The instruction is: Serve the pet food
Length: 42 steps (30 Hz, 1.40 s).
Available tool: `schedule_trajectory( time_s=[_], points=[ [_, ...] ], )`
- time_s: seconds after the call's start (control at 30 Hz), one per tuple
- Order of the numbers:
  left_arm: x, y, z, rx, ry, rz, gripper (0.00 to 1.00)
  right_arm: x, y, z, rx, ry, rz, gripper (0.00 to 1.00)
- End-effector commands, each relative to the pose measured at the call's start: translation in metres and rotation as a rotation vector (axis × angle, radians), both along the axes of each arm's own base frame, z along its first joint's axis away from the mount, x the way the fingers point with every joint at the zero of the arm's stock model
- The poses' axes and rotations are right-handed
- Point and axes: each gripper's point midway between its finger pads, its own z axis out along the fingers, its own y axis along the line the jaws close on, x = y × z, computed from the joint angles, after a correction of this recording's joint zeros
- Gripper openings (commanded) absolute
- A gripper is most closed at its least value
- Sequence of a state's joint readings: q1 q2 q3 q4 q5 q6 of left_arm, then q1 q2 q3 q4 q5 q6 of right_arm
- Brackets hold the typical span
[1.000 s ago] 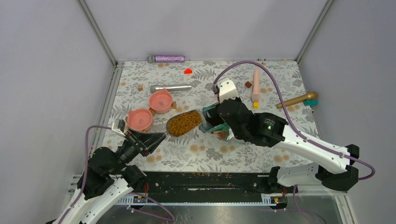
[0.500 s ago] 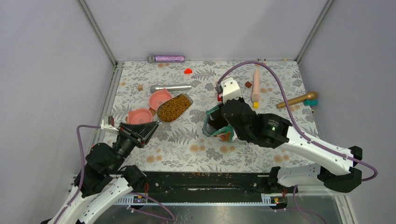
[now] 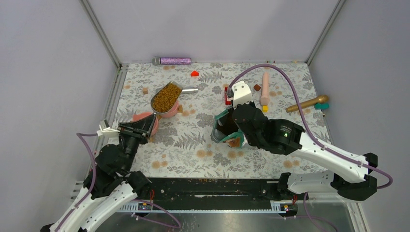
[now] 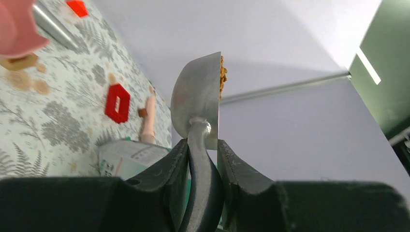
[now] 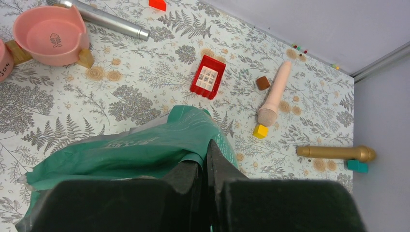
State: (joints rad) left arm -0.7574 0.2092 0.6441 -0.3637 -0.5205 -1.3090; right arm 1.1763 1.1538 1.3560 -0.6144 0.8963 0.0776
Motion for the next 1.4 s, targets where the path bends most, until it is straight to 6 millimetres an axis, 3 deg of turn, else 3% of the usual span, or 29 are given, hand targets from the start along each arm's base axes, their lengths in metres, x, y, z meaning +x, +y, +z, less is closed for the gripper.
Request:
schedule_trajectory(
  time_s=[0.0,0.3,0.57,0.8,0.97,1.37],
  points=[
    [0.009,0.035,0.021,-0.102,-0.084,0.188,0.00,0.002,-0.006,0.073,0.317,-0.146,-0.059,0.00],
    [0.024,0.049,-0.005,-0.051,-0.008,0.322,0.00,0.002,-0.003,0.073,0.331,-0.145,-0.048,0.00],
    [0.045,0.041,-0.025,-0.004,0.044,0.366,0.00,0.002,-0.003,0.074,0.324,-0.150,-0.048,0.00],
    [0.086,0.032,-0.062,-0.017,0.137,0.306,0.00,0.005,-0.003,0.074,0.300,-0.164,-0.054,0.00],
    [0.114,0.039,-0.088,-0.075,0.176,0.270,0.00,0.007,-0.005,0.070,0.271,-0.170,-0.074,0.00],
    [0.125,0.057,-0.119,0.017,0.249,0.335,0.00,0.010,-0.003,0.066,0.246,-0.178,-0.088,0.00]
  ],
)
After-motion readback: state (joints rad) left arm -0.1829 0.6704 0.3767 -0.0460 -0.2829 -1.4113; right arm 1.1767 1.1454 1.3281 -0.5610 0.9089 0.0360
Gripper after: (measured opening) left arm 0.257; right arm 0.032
